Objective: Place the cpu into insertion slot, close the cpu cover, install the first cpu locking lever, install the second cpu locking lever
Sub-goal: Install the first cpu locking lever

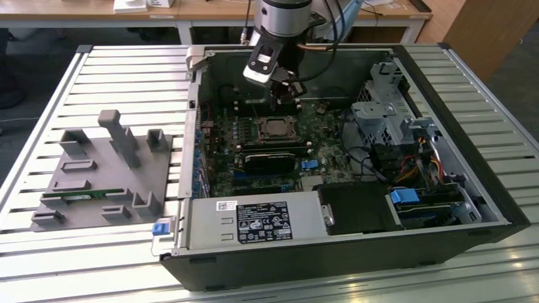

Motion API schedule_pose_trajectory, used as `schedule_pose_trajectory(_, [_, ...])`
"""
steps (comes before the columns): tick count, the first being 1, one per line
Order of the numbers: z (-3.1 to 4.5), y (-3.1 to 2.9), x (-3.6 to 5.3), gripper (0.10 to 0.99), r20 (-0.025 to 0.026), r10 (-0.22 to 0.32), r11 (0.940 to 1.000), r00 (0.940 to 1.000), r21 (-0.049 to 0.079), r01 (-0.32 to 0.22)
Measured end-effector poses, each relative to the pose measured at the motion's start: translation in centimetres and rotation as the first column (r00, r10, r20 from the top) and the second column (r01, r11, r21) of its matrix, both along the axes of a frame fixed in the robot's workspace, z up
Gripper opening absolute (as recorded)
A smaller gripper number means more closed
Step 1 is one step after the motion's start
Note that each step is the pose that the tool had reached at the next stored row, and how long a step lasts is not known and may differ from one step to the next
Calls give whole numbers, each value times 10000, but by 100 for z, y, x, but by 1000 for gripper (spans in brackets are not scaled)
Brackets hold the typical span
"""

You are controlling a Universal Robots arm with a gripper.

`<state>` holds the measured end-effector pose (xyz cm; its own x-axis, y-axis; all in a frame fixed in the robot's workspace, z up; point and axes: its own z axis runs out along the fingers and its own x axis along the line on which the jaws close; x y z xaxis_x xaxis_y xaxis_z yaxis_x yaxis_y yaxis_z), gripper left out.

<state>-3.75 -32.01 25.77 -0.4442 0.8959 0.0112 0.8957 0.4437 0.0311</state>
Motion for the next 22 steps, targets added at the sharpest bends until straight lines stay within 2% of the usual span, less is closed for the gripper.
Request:
schedule_pose_trajectory(12, [0, 0, 0, 106, 0, 782, 9969, 9969, 0, -782])
schedule_pose_trajectory(17, [0, 0, 0, 106, 0, 1106, 9939, 9939, 0, -1106])
schedule_pose_trajectory(22, [0, -1, 0, 106, 1, 1527, 9883, 9883, 1, -1527])
